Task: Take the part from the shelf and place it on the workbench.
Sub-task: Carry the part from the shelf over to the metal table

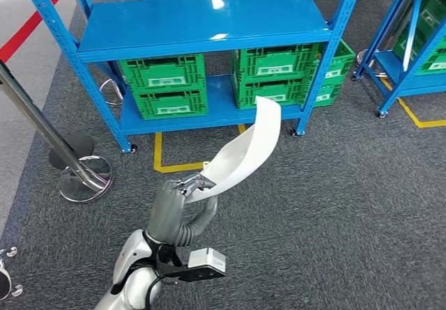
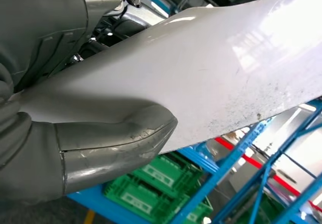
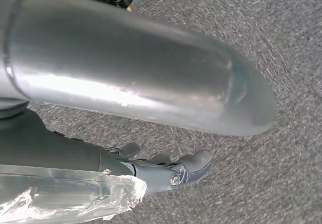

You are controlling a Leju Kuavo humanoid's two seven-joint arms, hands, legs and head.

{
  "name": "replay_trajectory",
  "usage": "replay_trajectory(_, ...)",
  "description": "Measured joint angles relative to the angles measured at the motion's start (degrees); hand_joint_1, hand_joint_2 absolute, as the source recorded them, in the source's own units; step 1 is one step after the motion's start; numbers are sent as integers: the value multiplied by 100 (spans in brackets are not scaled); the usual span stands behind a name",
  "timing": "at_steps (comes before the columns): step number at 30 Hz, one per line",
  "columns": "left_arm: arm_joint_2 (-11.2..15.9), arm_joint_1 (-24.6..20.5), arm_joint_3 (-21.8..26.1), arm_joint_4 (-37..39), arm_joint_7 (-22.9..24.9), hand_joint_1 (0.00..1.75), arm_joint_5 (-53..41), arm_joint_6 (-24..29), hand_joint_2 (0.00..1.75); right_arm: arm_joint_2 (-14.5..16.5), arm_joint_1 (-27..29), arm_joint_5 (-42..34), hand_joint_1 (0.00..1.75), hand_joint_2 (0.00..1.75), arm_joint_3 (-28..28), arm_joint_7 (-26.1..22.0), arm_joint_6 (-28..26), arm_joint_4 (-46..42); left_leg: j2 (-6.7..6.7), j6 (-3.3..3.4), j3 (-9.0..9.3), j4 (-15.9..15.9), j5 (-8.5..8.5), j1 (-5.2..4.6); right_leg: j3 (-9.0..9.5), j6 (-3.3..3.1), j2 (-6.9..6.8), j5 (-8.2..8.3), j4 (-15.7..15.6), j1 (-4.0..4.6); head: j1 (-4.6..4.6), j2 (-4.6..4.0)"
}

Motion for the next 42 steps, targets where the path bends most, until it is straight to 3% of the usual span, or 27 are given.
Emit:
replay_trajectory(2, -21, -65, -23, 80, 80, 175, 53, -116, 175, -14, 10, 75, 0, 0, -43, -6, -1, -2, 67, 15, 16, -99, -3, -1, -63, 80, 69, 45, 11, -22, -5, 0)
replay_trajectory(4, -57, -116, -33, 172, 143, 175, 103, -218, 175, -36, 18, 151, 0, 0, -89, -10, 0, -2, 178, 64, 0, -179, 28, 19, -202, 128, -13, -85, 183, -16, 16, 0)
replay_trajectory(7, -75, -134, -31, 325, 216, 175, 102, -273, 175, -65, 3, 272, 0, 0, -123, -11, 19, -2, 361, 136, -70, -196, 80, 10, -663, 180, -210, -632, 1199, -6, 83, 0)
replay_trajectory(9, -70, -124, -30, 413, 262, 175, 56, -257, 175, -79, 11, 340, 0, 0, -134, -11, 37, -2, 487, 150, -117, -178, 101, -11, -807, 209, -242, -755, 1640, -9, 90, 0)
replay_trajectory(10, -69, -119, -29, 445, 278, 175, 39, -239, 175, -86, 18, 367, 0, 0, -143, -13, 47, -2, 544, 150, -134, -165, 106, -18, -713, 213, -261, -663, 1534, -9, 91, 0)
replay_trajectory(11, -69, -116, -28, 466, 288, 175, 25, -216, 175, -94, 23, 391, 0, 0, -151, -14, 61, -2, 598, 146, -144, -149, 108, -21, -505, 210, -303, -491, 1208, -8, 92, 0)
replay_trajectory(13, -73, -113, -24, 487, 300, 175, -20, -164, 175, -101, 12, 445, 0, 0, -162, -16, 97, -3, 693, 116, -160, -106, 102, -44, -35, 179, -526, -238, 403, 13, 97, 0)
replay_trajectory(15, -75, -109, -22, 490, 306, 175, -38, -163, 175, -102, -4, 515, 0, 0, -164, -16, 143, -4, 771, 61, -184, -66, 107, -81, 143, 104, -658, -186, 58, 45, 93, 0)
replay_trajectory(17, -75, -94, -22, 490, 281, 175, 44, -226, 175, -102, 11, 596, 0, 0, -170, -15, 184, -4, 846, 6, -203, -50, 123, -90, 104, 17, -571, -150, 70, 58, 90, 0)
replay_trajectory(19, -72, -80, -16, 490, 169, 175, 214, -290, 175, -103, 28, 710, 0, 0, -187, -18, 226, -5, 716, -64, -253, 72, -8, -66, 58, -73, -473, -95, 64, 44, 87, 0)
replay_trajectory(21, -56, -64, -6, 494, 57, 175, 361, -363, 175, -113, 12, 820, 0, 0, -204, -24, 267, -12, 461, -118, -456, 585, -392, -40, -2, -157, -368, -34, 55, 32, 80, 0)
replay_trajectory(23, -24, -28, 5, 509, 20, 175, 430, -423, 175, -125, 2, 873, 0, 0, -213, -26, 288, -20, 363, -124, -763, 1356, -784, -30, -77, -192, -241, 16, 61, 45, 82, 0)
replay_trajectory(24, -7, -8, 11, 517, 11, 175, 446, -433, 175, -127, 7, 888, 0, 0, -217, -25, 292, -21, 354, -116, -848, 1588, -849, -29, -112, -196, -173, 40, 67, 53, 81, 0)
replay_trajectory(25, 5, 5, 14, 522, 3, 175, 458, -438, 175, -128, 14, 901, 0, 0, -225, -25, 295, -22, 347, -98, -839, 1622, -801, -30, -142, -192, -101, 62, 73, 61, 81, 0)
replay_trajectory(27, 16, 12, 20, 526, 1, 175, 489, -485, 175, -128, 17, 935, 0, 0, -246, -25, 298, -22, 272, -31, -518, 1067, -442, -32, -179, -176, 42, 99, 84, 76, 80, 0)
replay_trajectory(28, 18, 12, 22, 527, 12, 175, 512, -541, 175, -128, 12, 956, 0, 0, -256, -26, 298, -22, 154, 22, -304, 672, -266, -33, -191, -161, 108, 115, 93, 87, 83, 0)
replay_trajectory(30, 20, 20, 27, 527, 59, 175, 567, -673, 175, -128, -1, 1007, 0, 0, -271, -28, 299, -22, -40, 86, -30, 119, -112, -27, -244, -113, 224, 151, 121, 96, 86, 0)
replay_trajectory(31, 21, 36, 33, 526, 85, 175, 584, -717, 175, -128, 0, 1035, 0, 0, -281, -28, 299, -22, -81, 98, 2, 23, -119, -28, -283, -77, 271, 176, 130, 91, 88, 0)
replay_trajectory(33, 21, 73, 56, 520, 117, 175, 597, -747, 175, -135, 23, 1078, 0, 0, -313, -29, 303, -23, 7, 107, -8, -38, -94, -17, -367, -4, 311, 209, 148, 76, 83, 0)
replay_trajectory(34, 19, 91, 70, 517, 122, 175, 599, -751, 175, -141, 37, 1090, 0, 0, -331, -29, 305, -24, 63, 125, -15, -62, -63, -8, -420, 24, 223, 163, 209, 78, 98, 0)
replay_trajectory(35, 17, 104, 82, 514, 126, 175, 601, -755, 175, -147, 41, 1096, 0, 0, -344, -29, 308, -25, 130, 144, -23, -86, -33, 4, -510, 49, 94, 43, 379, 79, 120, 0)
replay_trajectory(37, 22, 139, 104, 512, 136, 175, 603, -763, 175, -152, 16, 1106, 0, 0, -356, -30, 310, -26, 287, 166, -53, -96, -6, 8, -805, 103, -178, -358, 1051, 68, 168, 0)
replay_trajectory(39, 31, 182, 122, 511, 149, 175, 604, -769, 175, -153, 1, 1113, 0, 0, -359, -30, 312, -26, 458, 166, -79, -92, 4, 5, -1052, 160, -248, -638, 1706, 41, 182, 0)
replay_trajectory(40, 32, 197, 127, 511, 153, 175, 605, -771, 175, -154, 8, 1114, 0, 0, -363, -30, 312, -26, 533, 162, -84, -90, 7, 5, -1046, 181, -264, -637, 1783, 28, 185, 0)
replay_trajectory(41, 32, 205, 132, 511, 156, 175, 605, -773, 175, -156, 17, 1115, 0, 0, -371, -29, 312, -27, 604, 155, -84, -87, 7, 8, -917, 196, -292, -532, 1620, 14, 186, 0)
replay_trajectory(42, 31, 207, 138, 511, 156, 175, 605, -775, 175, -159, 23, 1115, 0, 0, -380, -29, 312, -27, 670, 142, -80, -83, 3, 11, -686, 207, -353, -363, 1258, 3, 186, 0)
